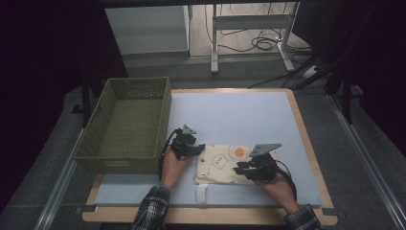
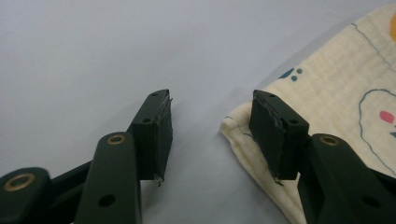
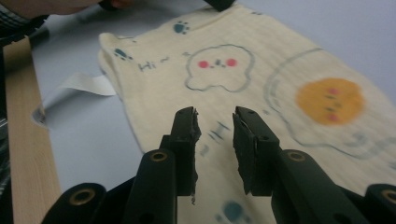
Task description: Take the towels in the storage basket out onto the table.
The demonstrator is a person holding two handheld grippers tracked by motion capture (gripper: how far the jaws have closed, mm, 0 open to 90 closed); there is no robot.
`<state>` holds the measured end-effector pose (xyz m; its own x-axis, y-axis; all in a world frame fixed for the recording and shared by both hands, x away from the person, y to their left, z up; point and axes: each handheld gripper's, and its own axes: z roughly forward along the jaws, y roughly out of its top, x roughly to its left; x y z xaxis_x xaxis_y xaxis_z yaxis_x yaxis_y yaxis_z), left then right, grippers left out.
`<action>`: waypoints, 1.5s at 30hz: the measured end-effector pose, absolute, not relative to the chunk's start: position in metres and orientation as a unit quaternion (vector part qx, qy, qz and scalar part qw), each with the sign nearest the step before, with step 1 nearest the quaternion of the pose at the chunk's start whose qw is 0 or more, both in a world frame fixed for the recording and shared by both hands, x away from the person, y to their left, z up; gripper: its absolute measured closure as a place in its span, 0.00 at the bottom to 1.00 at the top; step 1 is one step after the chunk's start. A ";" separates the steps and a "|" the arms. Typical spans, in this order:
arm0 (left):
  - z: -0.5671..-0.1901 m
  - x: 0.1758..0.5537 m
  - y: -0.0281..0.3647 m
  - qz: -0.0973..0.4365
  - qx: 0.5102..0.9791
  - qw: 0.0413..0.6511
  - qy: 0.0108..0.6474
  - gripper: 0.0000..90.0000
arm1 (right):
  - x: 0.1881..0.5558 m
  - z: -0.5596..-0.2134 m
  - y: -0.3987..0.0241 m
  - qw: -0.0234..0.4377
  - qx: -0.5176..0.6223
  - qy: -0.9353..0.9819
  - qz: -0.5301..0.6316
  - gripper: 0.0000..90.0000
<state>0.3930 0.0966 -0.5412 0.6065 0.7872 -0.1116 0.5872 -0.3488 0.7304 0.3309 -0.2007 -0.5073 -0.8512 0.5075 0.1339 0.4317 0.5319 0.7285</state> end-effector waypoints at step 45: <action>-0.545 0.391 0.098 0.135 0.806 0.395 0.419 0.52 | 0.312 -0.528 -0.071 0.004 0.167 0.918 0.361 0.67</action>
